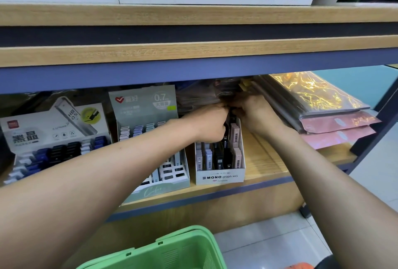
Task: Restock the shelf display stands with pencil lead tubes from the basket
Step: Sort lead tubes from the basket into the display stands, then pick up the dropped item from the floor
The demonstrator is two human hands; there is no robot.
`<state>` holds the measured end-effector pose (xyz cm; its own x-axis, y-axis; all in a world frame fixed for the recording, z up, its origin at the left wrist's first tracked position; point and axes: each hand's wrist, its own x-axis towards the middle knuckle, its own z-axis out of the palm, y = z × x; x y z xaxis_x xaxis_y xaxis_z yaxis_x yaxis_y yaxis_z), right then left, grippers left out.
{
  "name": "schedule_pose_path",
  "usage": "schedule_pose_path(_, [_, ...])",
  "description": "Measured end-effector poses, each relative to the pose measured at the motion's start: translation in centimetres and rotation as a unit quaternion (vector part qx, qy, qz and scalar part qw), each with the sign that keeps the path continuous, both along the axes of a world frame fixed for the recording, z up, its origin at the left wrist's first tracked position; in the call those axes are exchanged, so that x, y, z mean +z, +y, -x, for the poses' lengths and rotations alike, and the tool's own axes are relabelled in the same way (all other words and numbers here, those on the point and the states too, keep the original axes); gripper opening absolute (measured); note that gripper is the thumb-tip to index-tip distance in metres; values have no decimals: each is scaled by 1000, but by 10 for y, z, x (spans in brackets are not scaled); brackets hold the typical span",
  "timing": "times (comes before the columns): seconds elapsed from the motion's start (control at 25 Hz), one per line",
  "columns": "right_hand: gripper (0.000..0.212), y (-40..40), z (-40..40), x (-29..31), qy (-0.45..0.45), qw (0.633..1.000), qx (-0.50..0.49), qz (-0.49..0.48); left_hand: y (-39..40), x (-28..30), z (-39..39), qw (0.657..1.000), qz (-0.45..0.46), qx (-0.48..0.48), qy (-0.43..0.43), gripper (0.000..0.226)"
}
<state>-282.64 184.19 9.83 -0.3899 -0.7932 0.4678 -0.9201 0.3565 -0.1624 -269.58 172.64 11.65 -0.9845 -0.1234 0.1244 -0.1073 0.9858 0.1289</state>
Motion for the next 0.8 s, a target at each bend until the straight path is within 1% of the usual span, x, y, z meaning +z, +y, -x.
schedule_pose_path(0.16, [35, 2, -4, 2, -6, 1000, -2, -8, 1, 2, -2, 1000, -7, -1, 7, 35])
schedule_pose_path(0.24, [36, 4, -6, 4, -10, 1000, -11, -6, 2, 4, -3, 1000, -10, -3, 10, 37])
schedule_pose_path(0.36, [30, 5, -14, 9, 12, 999, -44, 16, 4, 10, -8, 1000, -13, 4, 15, 32])
schedule_pose_path(0.44, [27, 4, -25, 13, 33, 998, -44, 29, 6, 16, -18, 1000, -12, 12, 21, 27])
schedule_pose_path(0.64, [19, -1, -72, 21, 48, 998, 12, 47, 10, 34, -65, 998, -8, 41, 46, 19])
schedule_pose_path(0.72, [20, -3, -98, 22, 37, 997, 49, 49, 12, 41, -101, 997, -9, 50, 56, 26])
schedule_pose_path(0.8, [26, -5, -123, 22, 41, 996, 71, 33, 15, 46, -145, 996, 0, 50, 68, 34])
